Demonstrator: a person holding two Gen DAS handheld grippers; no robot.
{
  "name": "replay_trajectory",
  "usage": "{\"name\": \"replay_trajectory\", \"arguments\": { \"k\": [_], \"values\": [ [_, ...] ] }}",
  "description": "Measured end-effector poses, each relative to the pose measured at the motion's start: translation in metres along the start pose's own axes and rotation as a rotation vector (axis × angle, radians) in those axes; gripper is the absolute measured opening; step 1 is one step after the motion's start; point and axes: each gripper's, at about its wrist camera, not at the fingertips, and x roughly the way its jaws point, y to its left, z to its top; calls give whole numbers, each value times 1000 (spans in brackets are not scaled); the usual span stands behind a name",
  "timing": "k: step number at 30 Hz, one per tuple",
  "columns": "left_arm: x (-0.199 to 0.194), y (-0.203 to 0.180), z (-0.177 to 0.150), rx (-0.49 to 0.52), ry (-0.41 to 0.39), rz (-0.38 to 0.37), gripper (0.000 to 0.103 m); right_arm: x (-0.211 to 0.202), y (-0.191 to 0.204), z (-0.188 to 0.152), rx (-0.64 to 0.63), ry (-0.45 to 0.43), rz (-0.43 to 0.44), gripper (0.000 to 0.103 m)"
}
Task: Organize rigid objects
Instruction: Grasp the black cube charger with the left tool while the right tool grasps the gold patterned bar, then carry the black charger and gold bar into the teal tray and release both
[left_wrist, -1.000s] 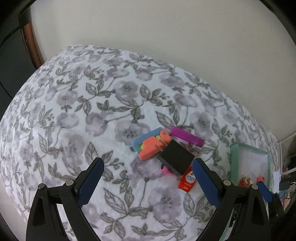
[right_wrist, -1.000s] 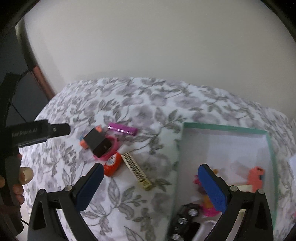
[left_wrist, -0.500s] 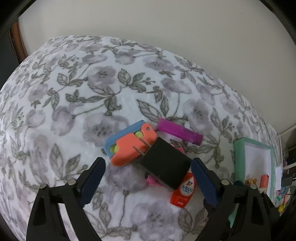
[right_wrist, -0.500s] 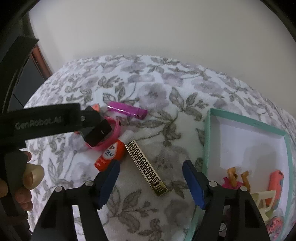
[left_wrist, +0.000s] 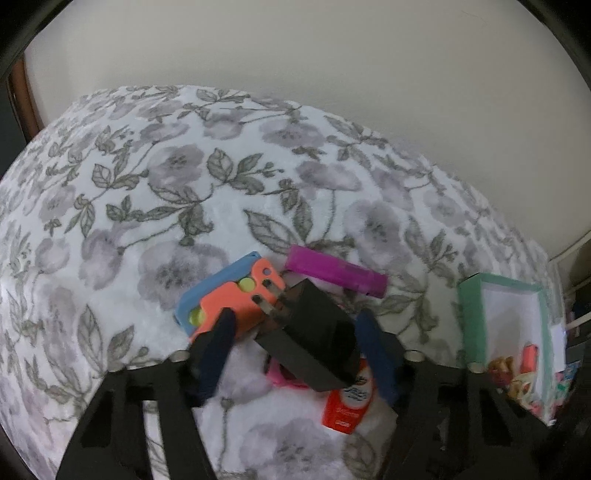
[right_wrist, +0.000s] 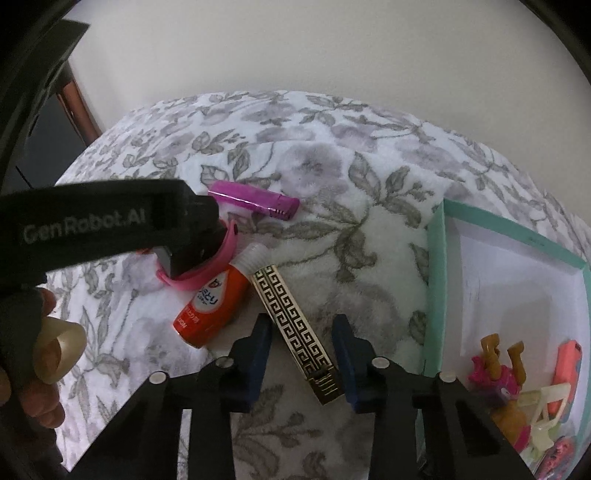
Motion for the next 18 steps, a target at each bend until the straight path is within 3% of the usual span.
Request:
{"name": "replay_trajectory", "arguments": {
  "k": [1, 5, 13, 18],
  "values": [
    [0, 0, 0, -5, 4, -19, 53, 0, 0, -1, 4, 0, 3, 34],
    [-2, -5, -2, 7, 0, -9, 50, 0, -2, -2, 5, -1, 6, 31],
    [-16, 6, 2, -54, -13, -58, 30, -6, -7, -6, 29, -7, 11, 18],
    [-25, 6, 4, -72, -15, -105, 28, -9, -10, -6, 35, -8, 19, 18]
  ]
}}
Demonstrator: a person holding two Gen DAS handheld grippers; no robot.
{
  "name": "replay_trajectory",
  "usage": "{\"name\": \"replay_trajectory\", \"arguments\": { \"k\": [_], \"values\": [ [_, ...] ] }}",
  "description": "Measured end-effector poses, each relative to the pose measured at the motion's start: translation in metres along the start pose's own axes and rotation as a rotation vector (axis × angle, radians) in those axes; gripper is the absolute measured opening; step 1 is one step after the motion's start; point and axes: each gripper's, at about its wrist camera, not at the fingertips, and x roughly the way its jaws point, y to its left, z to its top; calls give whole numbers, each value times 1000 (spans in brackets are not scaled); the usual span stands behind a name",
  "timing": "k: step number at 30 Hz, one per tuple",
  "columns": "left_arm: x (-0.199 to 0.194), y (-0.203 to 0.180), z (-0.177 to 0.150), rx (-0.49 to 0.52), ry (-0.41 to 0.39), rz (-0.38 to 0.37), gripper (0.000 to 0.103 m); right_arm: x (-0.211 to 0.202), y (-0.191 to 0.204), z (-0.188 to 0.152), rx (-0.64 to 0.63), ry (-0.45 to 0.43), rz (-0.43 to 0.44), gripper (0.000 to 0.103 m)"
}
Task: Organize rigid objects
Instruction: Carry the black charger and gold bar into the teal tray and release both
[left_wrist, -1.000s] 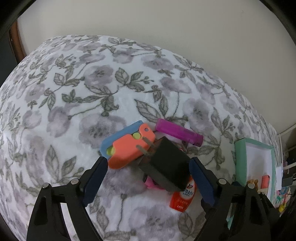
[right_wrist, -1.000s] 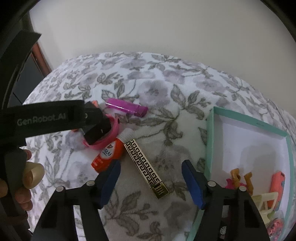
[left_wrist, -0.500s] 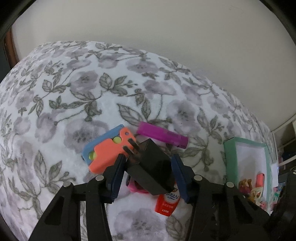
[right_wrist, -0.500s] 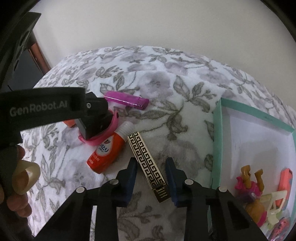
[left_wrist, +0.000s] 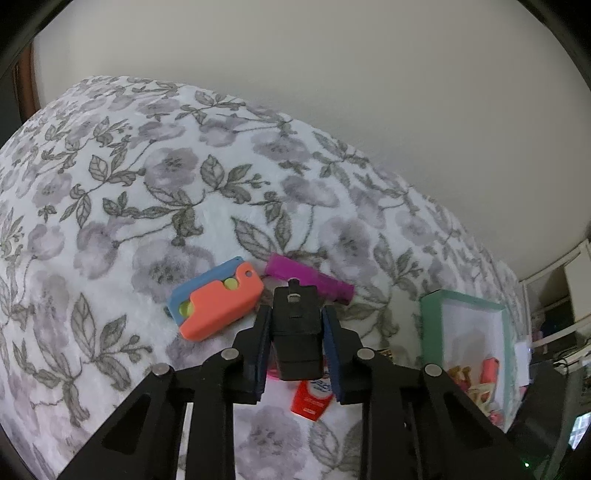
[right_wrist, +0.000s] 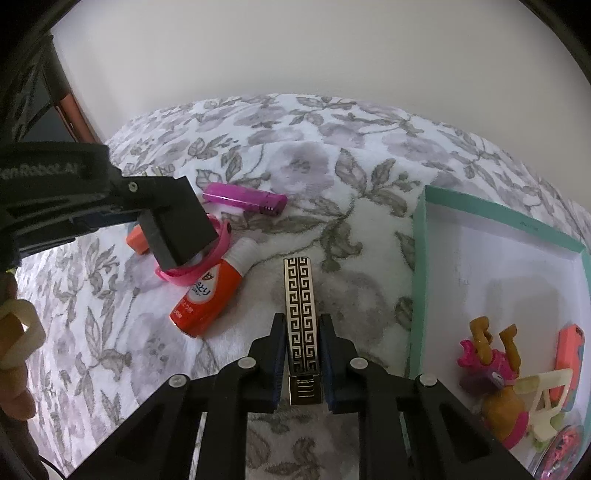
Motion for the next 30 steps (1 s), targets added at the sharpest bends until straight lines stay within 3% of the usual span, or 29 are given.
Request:
{"name": "replay_trajectory", "arguments": {
  "k": [7, 16, 23, 30],
  "values": [
    [-11, -4, 2, -9, -13, -43, 28, -17, -4, 6, 13, -37, 4, 18],
    [-59, -24, 9, 24, -124, -123, 28, -54, -22, 18, 54, -122, -2, 18],
    [-80, -59, 4, 104, -193, -188, 28, -82, -63, 20, 134, -169, -43, 18],
    [-66, -94, -12, 172, -147, -208, 28, -100, -119, 12, 278, -178, -57, 18]
  ]
}}
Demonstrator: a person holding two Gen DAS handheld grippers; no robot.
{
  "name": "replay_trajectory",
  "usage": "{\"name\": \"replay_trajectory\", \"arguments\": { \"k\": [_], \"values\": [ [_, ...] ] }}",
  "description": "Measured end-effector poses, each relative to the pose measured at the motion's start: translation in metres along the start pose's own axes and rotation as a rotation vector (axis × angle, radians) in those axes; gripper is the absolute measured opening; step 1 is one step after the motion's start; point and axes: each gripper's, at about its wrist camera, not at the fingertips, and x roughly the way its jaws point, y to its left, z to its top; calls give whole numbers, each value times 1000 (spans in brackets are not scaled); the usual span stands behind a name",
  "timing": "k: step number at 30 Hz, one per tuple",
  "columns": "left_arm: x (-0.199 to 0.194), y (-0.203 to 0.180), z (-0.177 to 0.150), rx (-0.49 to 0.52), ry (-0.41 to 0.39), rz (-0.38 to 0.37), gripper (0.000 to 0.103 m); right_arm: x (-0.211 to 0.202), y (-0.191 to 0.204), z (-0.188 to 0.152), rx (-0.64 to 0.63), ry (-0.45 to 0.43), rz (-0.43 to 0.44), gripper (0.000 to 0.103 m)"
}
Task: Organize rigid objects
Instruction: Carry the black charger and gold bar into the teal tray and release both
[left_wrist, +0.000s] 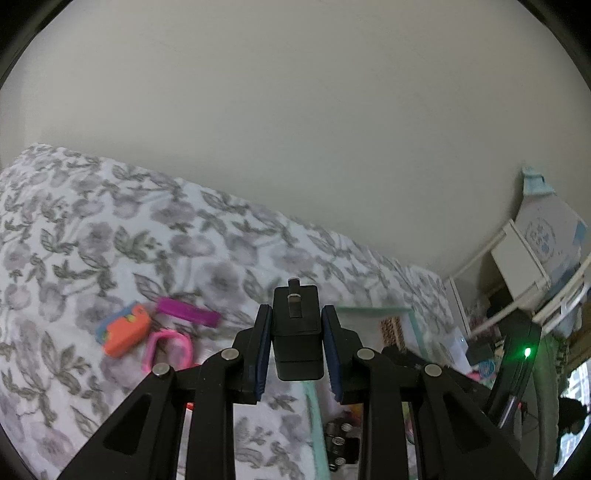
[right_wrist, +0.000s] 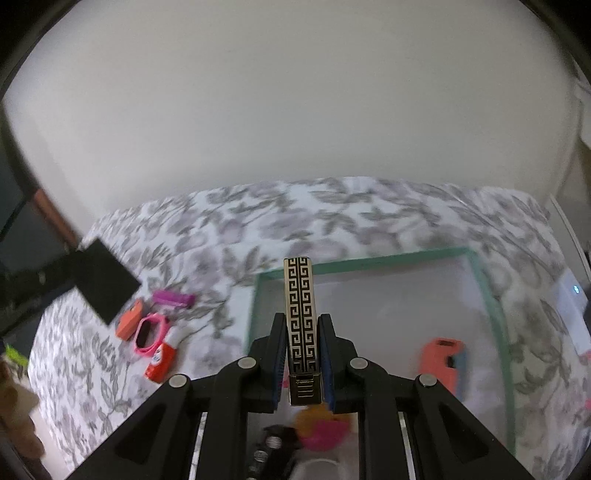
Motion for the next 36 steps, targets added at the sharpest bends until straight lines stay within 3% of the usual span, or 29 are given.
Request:
{"name": "replay_trajectory", "arguments": {
  "k": [9, 15, 25, 36],
  "values": [
    [38, -55, -13, 82, 61, 8, 28, -7, -57, -3, 143, 24, -50, 18],
    [64, -77, -28, 141, 42, 87, 28, -10, -82, -5, 185, 34, -75, 18],
    [100, -82, -60, 253, 59, 202, 28, -2, -109, -14, 211, 57, -142, 18],
    [106, -78, -64, 261, 77, 210, 28, 10, -119, -23, 193, 91, -251, 18]
  ]
}}
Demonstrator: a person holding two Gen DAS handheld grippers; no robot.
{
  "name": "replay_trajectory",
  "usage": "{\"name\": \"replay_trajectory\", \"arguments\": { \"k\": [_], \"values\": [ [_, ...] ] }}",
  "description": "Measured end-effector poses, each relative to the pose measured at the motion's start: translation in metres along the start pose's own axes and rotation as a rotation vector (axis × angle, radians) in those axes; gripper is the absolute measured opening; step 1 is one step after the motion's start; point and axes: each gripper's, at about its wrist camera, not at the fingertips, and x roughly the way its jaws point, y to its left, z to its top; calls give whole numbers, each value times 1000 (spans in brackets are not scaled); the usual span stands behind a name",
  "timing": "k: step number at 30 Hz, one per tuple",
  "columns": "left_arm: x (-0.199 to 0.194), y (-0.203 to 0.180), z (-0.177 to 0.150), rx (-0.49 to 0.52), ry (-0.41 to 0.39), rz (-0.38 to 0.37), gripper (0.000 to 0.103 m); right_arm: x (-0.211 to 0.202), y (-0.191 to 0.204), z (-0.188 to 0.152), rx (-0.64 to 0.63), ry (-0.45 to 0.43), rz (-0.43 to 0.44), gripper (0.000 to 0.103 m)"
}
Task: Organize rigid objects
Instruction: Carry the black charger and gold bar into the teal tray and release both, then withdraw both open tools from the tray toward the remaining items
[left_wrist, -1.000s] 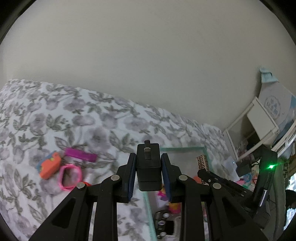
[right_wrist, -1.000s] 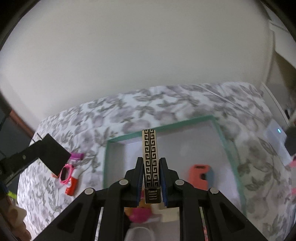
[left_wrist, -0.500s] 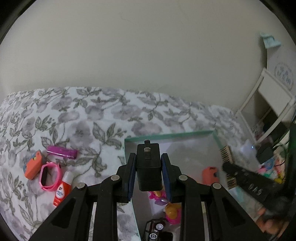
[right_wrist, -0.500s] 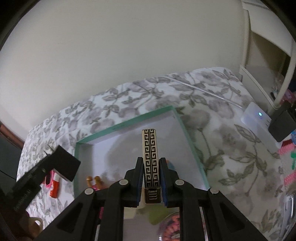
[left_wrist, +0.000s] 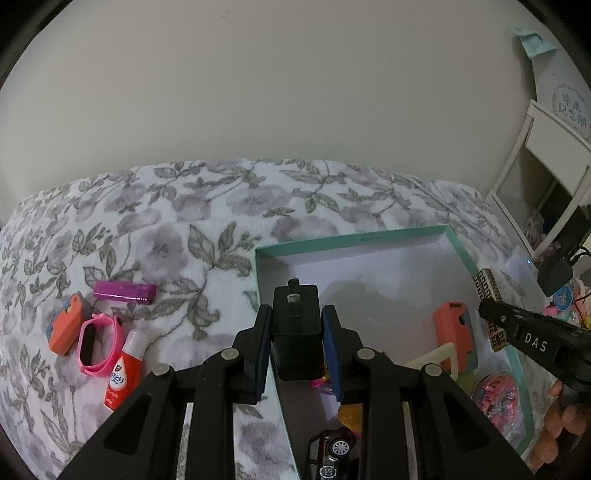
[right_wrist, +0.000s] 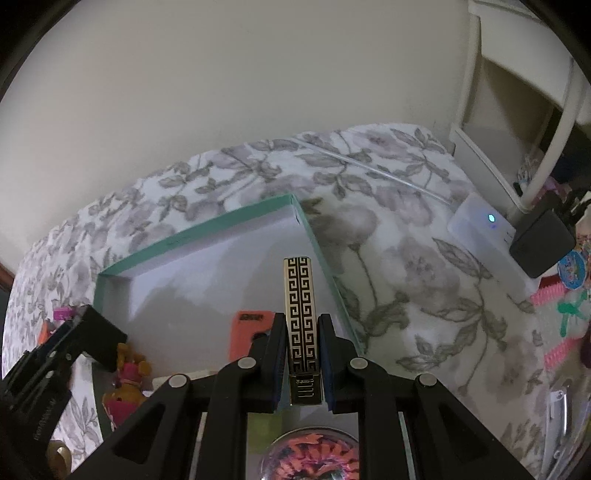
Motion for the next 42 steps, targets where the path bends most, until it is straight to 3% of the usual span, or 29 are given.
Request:
{"name": "replay_trajectory", "arguments": {
  "k": [5, 21, 23, 26, 32, 34, 37, 42],
  "values": [
    [0, 4, 1, -14, 15, -23, 28, 5, -2, -2, -1, 19, -18, 18],
    [-24, 26, 21, -88, 9, -70, 29, -30, 18, 9, -42, -62, -2, 19],
    [-30, 30, 24, -105, 3, -70, 31, -34, 21, 10, -49, -73, 1, 24],
    [-37, 38, 28, -128, -7, -65, 43, -39, 26, 11, -61, -84, 0, 41],
    [-42, 52, 31, -159, -1, -18, 62, -41, 39, 11, -92, -95, 3, 62],
    [-41, 55, 31, -165, 10, 6, 65, -40, 43, 10, -106, -94, 4, 63],
    [-37, 55, 30, -154, 24, 32, 70, -38, 49, 9, -125, -97, 4, 74],
    [-32, 52, 28, -142, 41, 31, 75, -36, 57, 7, -162, -94, 7, 77]
  ]
}}
